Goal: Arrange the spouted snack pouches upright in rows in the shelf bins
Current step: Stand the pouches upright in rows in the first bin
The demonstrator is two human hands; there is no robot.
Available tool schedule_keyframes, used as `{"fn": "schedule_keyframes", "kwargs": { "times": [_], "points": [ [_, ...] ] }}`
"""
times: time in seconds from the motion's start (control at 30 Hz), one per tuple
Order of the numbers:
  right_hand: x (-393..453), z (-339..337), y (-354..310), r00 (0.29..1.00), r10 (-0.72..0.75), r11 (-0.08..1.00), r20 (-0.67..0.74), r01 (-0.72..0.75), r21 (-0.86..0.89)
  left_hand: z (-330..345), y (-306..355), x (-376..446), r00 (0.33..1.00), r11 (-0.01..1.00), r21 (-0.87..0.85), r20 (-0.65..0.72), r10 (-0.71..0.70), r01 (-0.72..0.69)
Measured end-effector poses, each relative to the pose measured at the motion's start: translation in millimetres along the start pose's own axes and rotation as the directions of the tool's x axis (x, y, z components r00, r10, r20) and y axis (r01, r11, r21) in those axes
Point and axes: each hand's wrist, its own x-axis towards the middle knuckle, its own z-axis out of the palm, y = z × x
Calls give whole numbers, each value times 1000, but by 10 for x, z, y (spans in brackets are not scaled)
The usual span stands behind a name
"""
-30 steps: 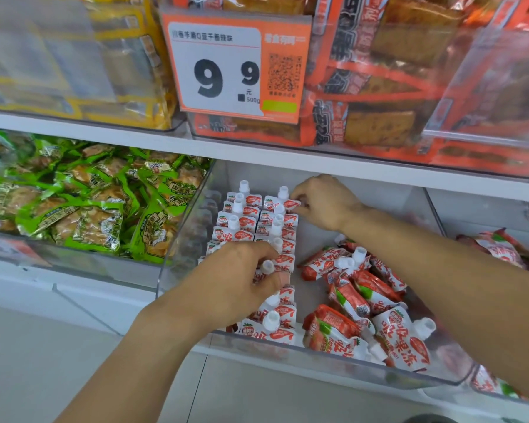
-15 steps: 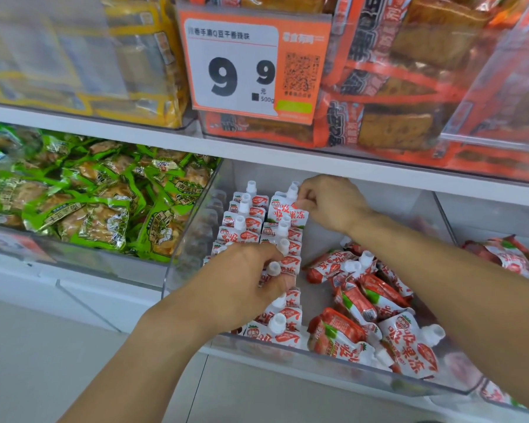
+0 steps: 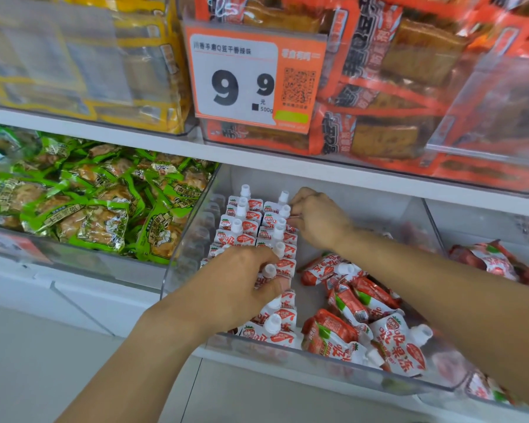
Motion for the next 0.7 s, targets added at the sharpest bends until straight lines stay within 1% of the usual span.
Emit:
{"fn": "schedule_keyframes", "kwargs": {
  "times": [0.03,0.1,0.13,0.17,0.3,0.37,0.43,0.5,0.53,0.63,0.7],
  "points": [
    [-16,0,5,1000,10,999,-11,-9,35,-3,6,-6,1000,1000,-4,-2,0,0],
    [-32,-18,-9,996,71,980,-60,-58,190,-3,14,-23,1000,1000,-12,-7,3,-4],
    [-23,-30,-16,993,98,960,-69,-77,269,-2,17,-33,1000,1000,-16,-11,6,-6],
    [-9,-43,-21,993,105,947,-55,-82,310,-1,16,-45,1000,1000,-20,-13,9,-9],
    [31,-67,28,998,54,975,16,-56,217,9,-31,-57,1000,999,-27,-7,22,-22],
    [44,-62,32,1000,27,986,6,-28,163,17,-43,-42,1000,1000,-19,-6,24,-24],
    [79,-34,-22,1000,-7,997,-7,7,73,27,-43,-32,999,1000,-1,-12,31,-31],
    [101,-35,-54,1000,6,999,-9,-6,35,30,-29,-21,1000,999,24,-8,28,-28],
    [96,-55,-54,1000,26,997,5,-26,68,25,-19,-19,1000,999,32,-3,23,-23],
    [-12,-163,-29,995,56,966,86,-76,248,3,4,-29,1000,999,34,0,21,-21],
    [-171,-280,8,993,63,962,98,-86,258,3,5,-33,1000,999,37,2,23,-23]
  ]
}}
